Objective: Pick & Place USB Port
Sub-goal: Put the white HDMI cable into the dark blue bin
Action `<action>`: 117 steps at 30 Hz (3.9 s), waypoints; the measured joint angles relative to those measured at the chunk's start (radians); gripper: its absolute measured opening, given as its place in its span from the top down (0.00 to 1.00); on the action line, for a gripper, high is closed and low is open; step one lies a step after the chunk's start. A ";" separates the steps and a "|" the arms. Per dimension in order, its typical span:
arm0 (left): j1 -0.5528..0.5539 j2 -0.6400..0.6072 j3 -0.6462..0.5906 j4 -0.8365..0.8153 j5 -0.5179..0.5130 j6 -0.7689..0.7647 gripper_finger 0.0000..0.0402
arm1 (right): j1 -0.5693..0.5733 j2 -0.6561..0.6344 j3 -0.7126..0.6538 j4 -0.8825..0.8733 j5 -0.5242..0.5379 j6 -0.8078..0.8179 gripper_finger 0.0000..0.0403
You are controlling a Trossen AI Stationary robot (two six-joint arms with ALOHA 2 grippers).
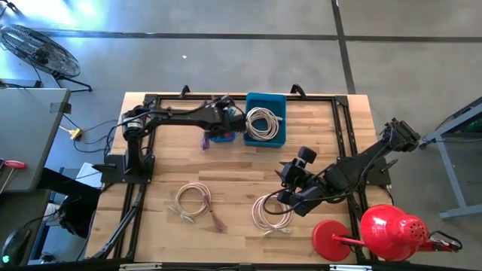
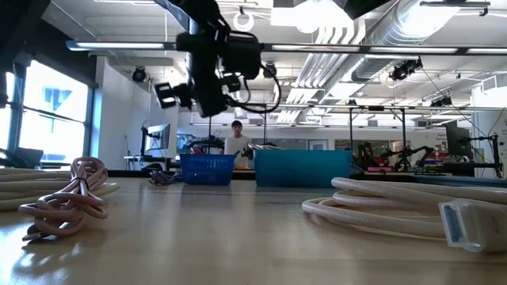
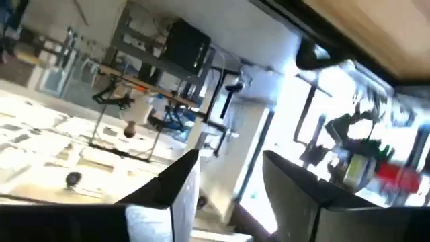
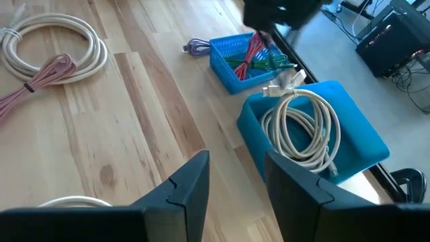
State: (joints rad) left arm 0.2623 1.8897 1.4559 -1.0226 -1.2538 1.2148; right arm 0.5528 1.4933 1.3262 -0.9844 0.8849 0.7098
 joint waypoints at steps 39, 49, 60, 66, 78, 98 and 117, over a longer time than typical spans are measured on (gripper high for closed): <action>-0.462 -0.464 -0.422 -0.209 1.276 -1.346 0.61 | 0.136 0.000 0.000 -0.069 0.077 0.157 0.67; -0.687 -0.464 -0.533 0.040 1.218 -1.532 0.61 | 0.135 0.000 0.000 -0.069 0.131 0.143 0.67; -0.709 -0.462 -0.542 0.091 1.106 -1.645 0.61 | 0.135 0.000 0.000 -0.064 0.135 0.135 0.67; -0.708 -0.420 -0.542 0.043 1.127 -1.658 0.61 | 0.135 0.000 0.000 -0.062 0.130 0.120 0.67; -0.661 -0.333 -0.576 0.075 1.149 -1.655 0.61 | 0.135 0.000 0.000 -0.063 0.130 0.119 0.67; -0.613 -0.327 -0.696 0.461 1.056 -1.488 0.97 | 0.135 0.000 0.000 -0.051 0.130 0.100 0.67; -0.516 -0.327 -0.599 0.843 1.030 -1.148 0.98 | 0.135 0.000 0.000 -0.043 0.150 0.074 0.67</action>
State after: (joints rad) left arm -0.2540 1.5631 0.8569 -0.1796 -0.2235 0.0669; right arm 0.6876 1.4929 1.3258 -1.0271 1.0351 0.7841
